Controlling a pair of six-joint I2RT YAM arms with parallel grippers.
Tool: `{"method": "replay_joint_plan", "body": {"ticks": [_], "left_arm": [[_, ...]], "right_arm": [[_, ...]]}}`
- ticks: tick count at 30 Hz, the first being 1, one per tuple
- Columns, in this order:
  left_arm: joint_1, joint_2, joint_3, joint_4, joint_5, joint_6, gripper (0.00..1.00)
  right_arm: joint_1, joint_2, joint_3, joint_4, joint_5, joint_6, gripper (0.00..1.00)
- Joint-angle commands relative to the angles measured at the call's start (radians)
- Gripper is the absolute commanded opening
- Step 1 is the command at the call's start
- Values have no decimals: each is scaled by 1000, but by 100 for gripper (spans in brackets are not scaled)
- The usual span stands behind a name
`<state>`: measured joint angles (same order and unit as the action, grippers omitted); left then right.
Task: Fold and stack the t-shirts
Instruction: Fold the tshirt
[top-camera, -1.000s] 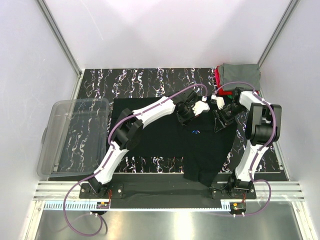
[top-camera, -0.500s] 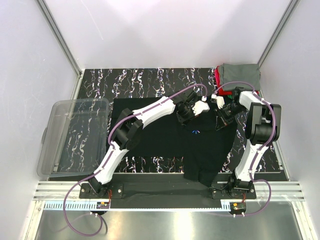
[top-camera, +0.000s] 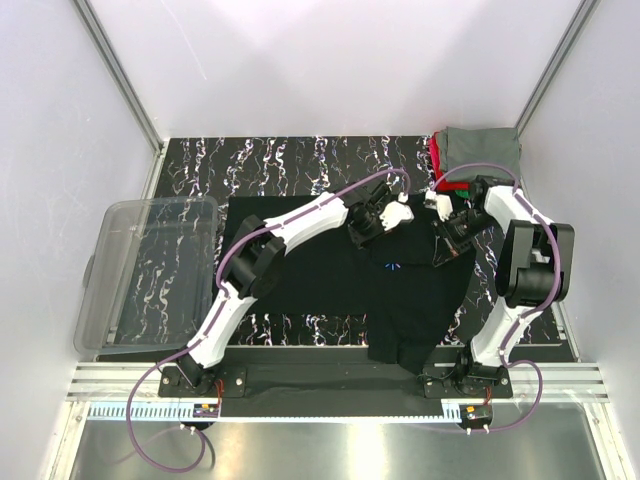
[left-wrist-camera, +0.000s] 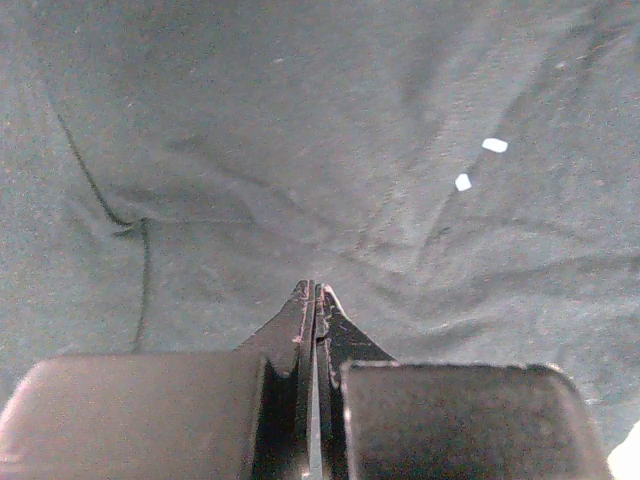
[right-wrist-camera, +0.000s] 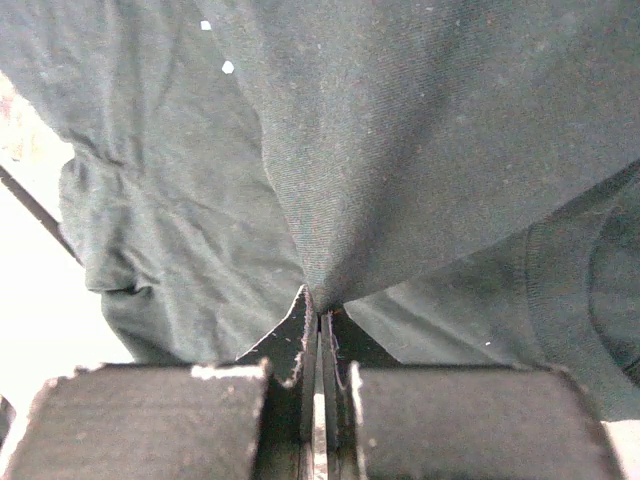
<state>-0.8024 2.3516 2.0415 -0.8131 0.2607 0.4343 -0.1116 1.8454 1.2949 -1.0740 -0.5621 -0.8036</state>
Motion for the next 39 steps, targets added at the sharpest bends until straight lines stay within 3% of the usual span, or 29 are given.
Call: {"method": "replay_joint_plan", "body": {"ticks": [1, 29, 33, 34, 39], "left_arm": [[6, -78, 3, 28, -17, 15, 0], [58, -120, 28, 32, -23, 17, 0], [62, -117, 37, 32, -18, 12, 0], [62, -118, 40, 32, -17, 12, 0], [75, -152, 37, 32, -18, 18, 0]], "right_arm": [[-5, -26, 4, -64, -33, 3, 0], [18, 97, 93, -176, -102, 101, 3], [23, 101, 115, -170, -88, 106, 23], [24, 101, 130, -175, -79, 109, 35], [1, 71, 409, -224, -44, 99, 42]]}}
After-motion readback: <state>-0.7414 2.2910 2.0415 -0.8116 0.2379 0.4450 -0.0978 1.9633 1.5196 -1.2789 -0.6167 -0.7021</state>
